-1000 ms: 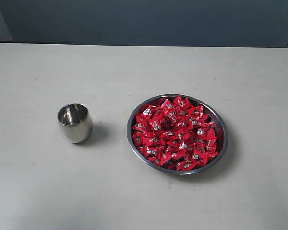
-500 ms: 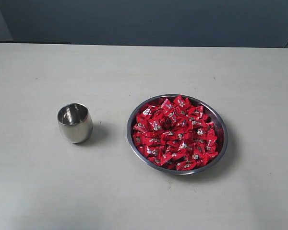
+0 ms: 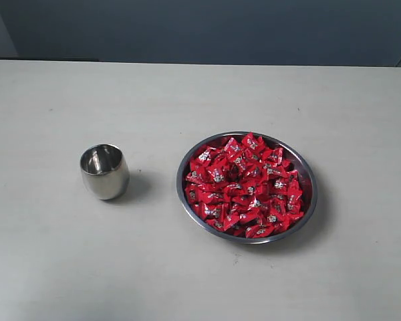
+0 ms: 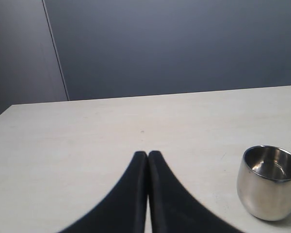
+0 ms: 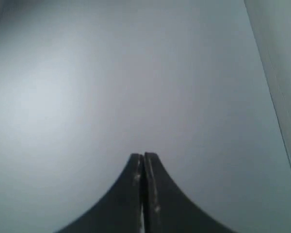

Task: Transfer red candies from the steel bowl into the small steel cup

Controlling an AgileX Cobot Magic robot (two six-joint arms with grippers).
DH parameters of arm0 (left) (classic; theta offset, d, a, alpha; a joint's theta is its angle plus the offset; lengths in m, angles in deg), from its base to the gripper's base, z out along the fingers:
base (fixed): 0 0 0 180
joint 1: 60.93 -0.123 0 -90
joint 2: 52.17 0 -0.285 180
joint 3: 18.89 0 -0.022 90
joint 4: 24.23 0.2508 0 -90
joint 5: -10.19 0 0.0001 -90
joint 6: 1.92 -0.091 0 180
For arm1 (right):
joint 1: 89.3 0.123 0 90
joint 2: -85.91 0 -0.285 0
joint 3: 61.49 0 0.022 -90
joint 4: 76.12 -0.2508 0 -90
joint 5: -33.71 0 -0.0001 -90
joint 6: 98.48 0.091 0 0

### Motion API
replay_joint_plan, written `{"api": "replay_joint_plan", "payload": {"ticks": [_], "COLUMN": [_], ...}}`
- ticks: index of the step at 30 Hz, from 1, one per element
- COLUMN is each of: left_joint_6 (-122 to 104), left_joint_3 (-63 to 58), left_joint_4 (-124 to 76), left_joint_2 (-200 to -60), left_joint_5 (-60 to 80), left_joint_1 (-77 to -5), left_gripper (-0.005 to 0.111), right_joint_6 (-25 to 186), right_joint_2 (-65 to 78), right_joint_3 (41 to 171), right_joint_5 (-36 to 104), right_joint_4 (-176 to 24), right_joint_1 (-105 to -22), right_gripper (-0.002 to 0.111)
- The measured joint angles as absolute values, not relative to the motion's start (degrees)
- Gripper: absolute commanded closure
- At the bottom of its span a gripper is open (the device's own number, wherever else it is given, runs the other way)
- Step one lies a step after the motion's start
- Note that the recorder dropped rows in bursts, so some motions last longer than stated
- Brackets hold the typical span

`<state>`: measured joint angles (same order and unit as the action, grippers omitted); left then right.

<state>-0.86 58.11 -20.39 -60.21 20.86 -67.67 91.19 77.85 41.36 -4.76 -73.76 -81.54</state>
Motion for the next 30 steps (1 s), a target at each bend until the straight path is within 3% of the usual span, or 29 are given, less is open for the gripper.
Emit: {"api": "replay_joint_plan", "payload": {"ticks": [15, 23, 30], "left_joint_6": [-0.86, -0.86, -0.86], "left_joint_3": [58.11, 58.11, 58.11], "left_joint_4": [-20.39, -20.39, -20.39], "left_joint_2": [-60.21, -60.21, -60.21], "left_joint_5": [20.86, 20.86, 20.86], "left_joint_1": [-67.67, -67.67, -67.67], "left_gripper": [0.106, 0.106, 0.106], "right_joint_6": [94.82, 91.13, 90.48], "right_joint_2": [77.89, 77.64, 72.64], "right_joint_3": [41.36, 51.54, 61.59], "right_joint_5": [-7.04, 15.48, 25.4], "right_joint_4": [-90.69, -79.62, -68.62], "right_joint_1": [-81.54, -81.54, -81.54], "right_gripper": [0.109, 0.109, 0.109]}}
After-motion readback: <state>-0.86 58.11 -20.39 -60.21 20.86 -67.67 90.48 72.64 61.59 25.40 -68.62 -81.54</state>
